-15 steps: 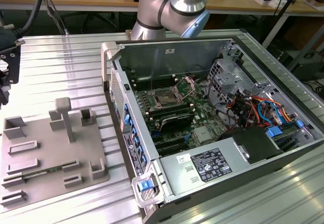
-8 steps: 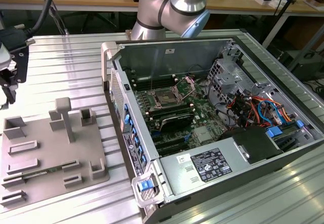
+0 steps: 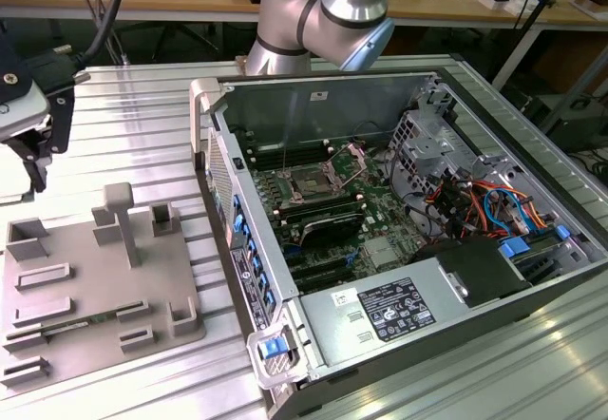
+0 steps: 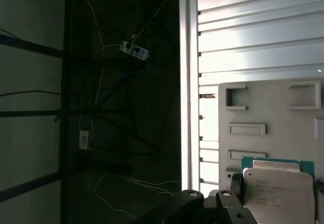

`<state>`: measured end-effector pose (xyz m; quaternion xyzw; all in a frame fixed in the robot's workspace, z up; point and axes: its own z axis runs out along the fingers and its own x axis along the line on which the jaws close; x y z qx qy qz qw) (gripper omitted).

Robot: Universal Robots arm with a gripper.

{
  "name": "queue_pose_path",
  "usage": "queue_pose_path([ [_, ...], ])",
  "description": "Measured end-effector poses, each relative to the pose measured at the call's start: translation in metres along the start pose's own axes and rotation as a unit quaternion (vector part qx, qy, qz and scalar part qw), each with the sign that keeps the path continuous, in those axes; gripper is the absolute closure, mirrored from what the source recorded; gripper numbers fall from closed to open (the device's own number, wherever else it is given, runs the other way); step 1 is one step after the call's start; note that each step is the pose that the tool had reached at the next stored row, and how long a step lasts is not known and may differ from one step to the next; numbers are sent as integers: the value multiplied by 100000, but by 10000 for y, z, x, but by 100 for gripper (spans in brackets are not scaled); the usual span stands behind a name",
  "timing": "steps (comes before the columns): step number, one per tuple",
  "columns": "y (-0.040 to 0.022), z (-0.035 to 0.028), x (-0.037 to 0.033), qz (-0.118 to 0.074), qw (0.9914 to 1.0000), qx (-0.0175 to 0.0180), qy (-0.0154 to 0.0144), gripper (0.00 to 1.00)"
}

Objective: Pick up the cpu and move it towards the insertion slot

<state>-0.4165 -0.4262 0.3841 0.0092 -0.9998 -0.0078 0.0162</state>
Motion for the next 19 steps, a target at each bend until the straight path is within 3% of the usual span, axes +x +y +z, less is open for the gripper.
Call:
queue_pose_path([
  [6,0,-6,-30,4,100000,22,-3,45],
  [14,-1,-63,-43,-12,100000,27,4,45],
  [16,-1,-63,-82,2,100000,23,0,45],
  [19,-2,-67,-206,6,100000,20,-2,45],
])
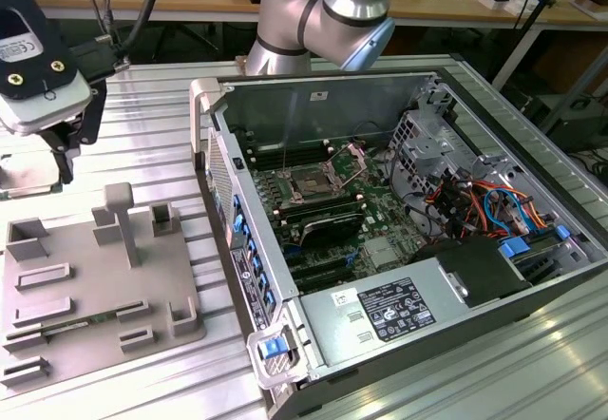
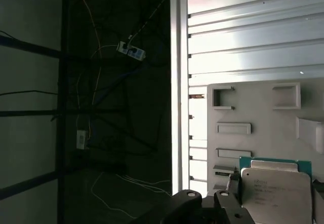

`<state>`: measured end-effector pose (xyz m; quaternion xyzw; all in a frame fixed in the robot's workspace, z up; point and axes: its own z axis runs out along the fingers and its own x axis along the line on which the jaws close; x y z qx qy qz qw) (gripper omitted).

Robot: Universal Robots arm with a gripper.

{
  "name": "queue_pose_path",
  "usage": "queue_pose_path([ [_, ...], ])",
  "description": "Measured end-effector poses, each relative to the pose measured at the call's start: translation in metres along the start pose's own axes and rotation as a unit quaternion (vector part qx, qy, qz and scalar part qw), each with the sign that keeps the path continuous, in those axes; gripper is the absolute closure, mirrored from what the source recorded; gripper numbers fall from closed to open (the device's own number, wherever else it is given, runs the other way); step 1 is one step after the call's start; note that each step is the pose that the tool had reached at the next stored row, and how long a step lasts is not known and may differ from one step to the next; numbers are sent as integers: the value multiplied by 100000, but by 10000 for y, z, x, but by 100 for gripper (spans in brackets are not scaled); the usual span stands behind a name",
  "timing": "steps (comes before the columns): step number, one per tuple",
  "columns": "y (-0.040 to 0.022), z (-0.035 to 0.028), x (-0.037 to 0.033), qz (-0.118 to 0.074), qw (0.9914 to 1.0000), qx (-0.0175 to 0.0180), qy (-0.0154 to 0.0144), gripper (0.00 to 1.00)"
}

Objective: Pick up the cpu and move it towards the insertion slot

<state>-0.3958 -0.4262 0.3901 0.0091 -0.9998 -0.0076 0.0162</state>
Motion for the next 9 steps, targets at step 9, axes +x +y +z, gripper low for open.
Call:
queue_pose_path([
  [9,-3,-5,-154,-6,100000,1,0,45],
])
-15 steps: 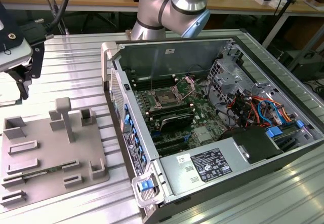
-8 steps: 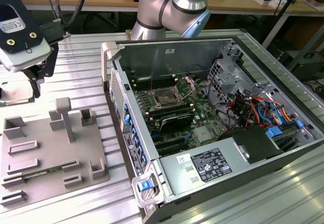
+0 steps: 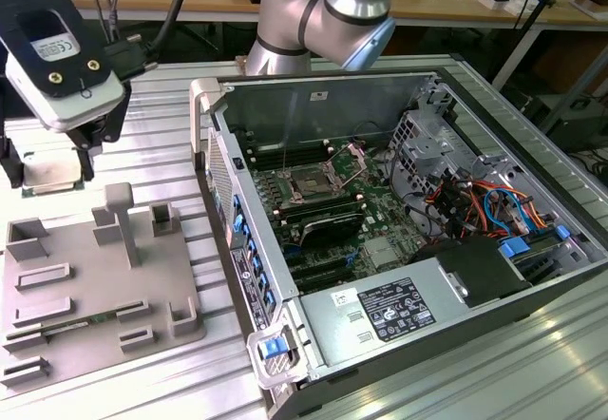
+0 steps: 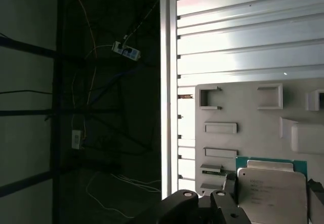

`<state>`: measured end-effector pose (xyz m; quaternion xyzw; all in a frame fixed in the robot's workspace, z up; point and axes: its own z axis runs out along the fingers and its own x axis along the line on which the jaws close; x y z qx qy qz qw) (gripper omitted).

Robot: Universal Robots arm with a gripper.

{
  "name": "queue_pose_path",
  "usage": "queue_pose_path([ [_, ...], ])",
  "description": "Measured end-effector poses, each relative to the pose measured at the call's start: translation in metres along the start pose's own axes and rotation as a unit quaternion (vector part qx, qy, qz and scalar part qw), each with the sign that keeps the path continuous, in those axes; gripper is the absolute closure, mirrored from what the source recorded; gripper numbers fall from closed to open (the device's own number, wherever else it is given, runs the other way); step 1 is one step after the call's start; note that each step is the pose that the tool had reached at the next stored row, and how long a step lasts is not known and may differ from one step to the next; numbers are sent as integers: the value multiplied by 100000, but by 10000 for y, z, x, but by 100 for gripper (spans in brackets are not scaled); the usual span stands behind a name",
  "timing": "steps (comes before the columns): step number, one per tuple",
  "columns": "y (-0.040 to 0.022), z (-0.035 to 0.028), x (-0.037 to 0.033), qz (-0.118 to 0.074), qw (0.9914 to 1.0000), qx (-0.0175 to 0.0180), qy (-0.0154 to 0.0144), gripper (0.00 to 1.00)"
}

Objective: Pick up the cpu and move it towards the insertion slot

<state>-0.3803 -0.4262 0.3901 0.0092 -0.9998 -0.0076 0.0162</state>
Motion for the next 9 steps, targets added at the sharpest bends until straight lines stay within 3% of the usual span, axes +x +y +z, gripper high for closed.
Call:
queue_pose_path([
  [7,-3,-5,-158,2,100000,-1,-2,45],
  [9,-4,-8,-238,1,100000,-1,-3,45],
])
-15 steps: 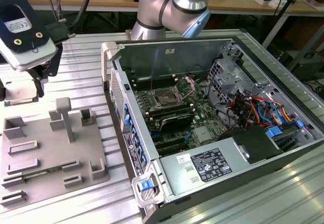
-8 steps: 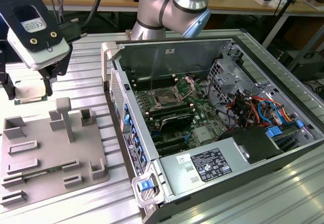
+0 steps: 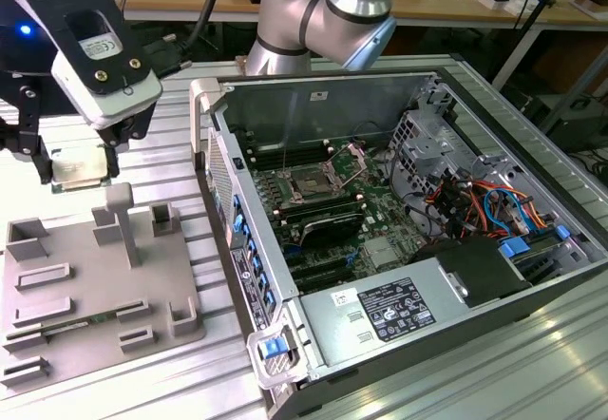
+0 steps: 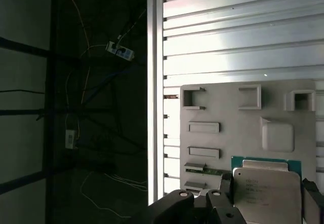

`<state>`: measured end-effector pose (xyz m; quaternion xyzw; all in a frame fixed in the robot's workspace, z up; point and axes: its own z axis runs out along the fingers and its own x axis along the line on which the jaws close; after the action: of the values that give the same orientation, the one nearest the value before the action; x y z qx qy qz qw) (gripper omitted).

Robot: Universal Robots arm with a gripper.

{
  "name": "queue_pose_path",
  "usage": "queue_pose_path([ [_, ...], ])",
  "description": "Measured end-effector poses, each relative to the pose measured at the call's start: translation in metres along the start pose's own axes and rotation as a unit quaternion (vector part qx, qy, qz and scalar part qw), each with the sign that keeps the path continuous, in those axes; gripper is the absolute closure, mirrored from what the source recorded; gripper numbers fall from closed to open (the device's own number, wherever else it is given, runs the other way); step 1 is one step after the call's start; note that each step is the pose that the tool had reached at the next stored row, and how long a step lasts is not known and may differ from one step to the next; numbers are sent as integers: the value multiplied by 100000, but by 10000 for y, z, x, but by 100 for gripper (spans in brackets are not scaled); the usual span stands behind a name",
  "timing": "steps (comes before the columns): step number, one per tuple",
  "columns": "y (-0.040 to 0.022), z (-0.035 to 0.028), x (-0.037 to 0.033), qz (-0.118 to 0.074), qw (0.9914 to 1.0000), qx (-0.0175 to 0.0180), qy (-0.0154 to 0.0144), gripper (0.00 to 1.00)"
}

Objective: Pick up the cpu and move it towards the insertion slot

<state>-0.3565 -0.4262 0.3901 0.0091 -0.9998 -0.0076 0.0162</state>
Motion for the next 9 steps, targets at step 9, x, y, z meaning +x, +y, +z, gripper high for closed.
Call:
queue_pose_path([
  [9,-6,-10,-306,0,100000,2,1,45],
])
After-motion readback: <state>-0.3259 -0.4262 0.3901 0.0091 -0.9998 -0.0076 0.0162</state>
